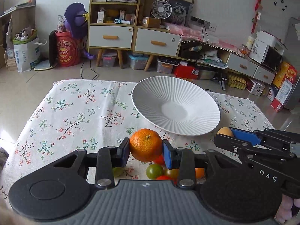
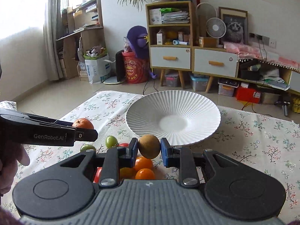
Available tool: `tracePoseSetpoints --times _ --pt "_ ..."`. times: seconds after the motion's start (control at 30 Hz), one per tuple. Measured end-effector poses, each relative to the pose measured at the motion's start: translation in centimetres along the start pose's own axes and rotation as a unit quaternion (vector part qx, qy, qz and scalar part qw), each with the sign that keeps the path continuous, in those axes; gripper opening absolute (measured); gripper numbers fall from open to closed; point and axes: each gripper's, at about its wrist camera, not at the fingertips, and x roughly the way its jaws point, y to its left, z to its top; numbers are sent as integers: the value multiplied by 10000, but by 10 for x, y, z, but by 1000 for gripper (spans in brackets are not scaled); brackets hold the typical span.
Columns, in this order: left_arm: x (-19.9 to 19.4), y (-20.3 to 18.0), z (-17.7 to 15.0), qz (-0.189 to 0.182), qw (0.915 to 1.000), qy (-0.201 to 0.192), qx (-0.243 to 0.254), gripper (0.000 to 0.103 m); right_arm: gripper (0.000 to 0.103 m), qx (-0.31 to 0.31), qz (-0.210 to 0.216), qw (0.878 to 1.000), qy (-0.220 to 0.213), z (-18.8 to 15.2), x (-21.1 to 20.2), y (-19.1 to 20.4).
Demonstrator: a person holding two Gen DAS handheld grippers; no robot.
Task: Organize fruits
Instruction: 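Carry the tangerine in the left tool and brown fruit in the right tool over the white bowl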
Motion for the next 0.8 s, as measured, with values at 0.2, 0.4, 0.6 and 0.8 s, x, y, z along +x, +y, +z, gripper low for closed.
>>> tracePoseSetpoints --times 0.2,0.4,0.6,0.8 --pt "28 -17 17 -182 9991 -175 351 27 23 168 -37 9998 30 15 19 -32" --pt "59 -24 30 -248 9978 -140 606 27 23 429 83 9990 133 27 43 -53" --pt "80 -25 34 -388 9963 -73 765 27 23 293 41 9988 394 29 65 -60" --pt "97 -27 31 -274 9946 157 993 27 23 -72 -190 9979 616 26 78 -64"
